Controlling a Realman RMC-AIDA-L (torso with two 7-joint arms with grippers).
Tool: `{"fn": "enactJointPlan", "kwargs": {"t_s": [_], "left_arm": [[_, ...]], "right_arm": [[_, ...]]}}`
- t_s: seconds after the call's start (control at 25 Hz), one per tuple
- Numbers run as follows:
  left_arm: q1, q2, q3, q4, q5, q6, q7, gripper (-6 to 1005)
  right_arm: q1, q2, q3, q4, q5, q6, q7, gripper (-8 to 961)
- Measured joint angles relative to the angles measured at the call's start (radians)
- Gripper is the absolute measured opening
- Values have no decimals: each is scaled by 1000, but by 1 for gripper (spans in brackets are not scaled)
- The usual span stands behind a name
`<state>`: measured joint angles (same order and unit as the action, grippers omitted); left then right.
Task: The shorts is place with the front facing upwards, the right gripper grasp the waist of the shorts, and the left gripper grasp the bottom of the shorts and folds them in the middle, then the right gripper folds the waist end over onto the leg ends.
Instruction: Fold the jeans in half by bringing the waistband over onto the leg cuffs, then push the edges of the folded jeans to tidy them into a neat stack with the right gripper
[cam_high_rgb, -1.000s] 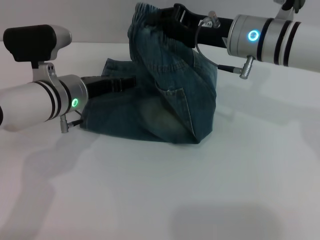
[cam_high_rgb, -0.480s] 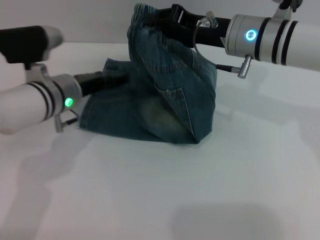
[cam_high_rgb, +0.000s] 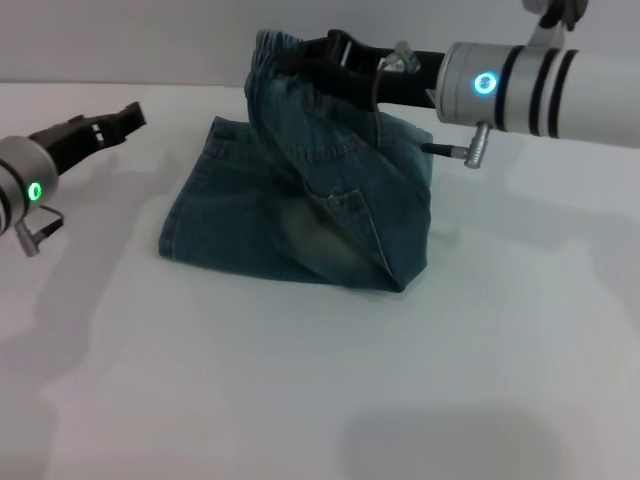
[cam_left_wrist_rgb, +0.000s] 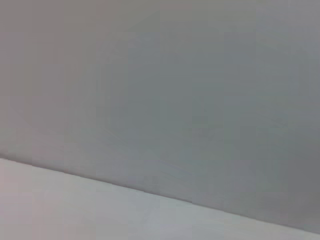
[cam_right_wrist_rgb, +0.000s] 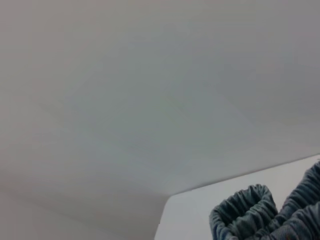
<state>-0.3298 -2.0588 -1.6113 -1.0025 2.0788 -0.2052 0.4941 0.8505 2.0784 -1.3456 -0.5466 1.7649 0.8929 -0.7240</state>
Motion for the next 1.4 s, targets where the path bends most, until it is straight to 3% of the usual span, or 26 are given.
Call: {"fn": "enactJointPlan", "kwargs": {"t_s": [0.28,0.44,0.72,0.92,1.12,1.24,1.4], "left_arm": [[34,0,13,-24,1,-5,1,798],[64,-1,60,-60,2,5,1,798],[70,0,75,-83,2,26,7,798],[75,0,76,-86,3,114,53,798],[77,-1,137,-87,3,198,66,797],[73,0,196,-87,3,256,66,797],[62,-2,239,-87,3,276,63,797]], "right_arm": [[129,-4,-30,79,-57,-7,-31,156],[167,-4,-23,118,-79,-30,-30,156],[136,-8,-19,120,-78,-33,-24,466],[30,-8,-19,25,-82,-66,-137,625],[-173,2,-72,-233,-219,-386,-234,706],[-268,5,-186,-356,-326,-710,-234,737],[-341,6,-369,-420,-423,-1146,-248,731]]}}
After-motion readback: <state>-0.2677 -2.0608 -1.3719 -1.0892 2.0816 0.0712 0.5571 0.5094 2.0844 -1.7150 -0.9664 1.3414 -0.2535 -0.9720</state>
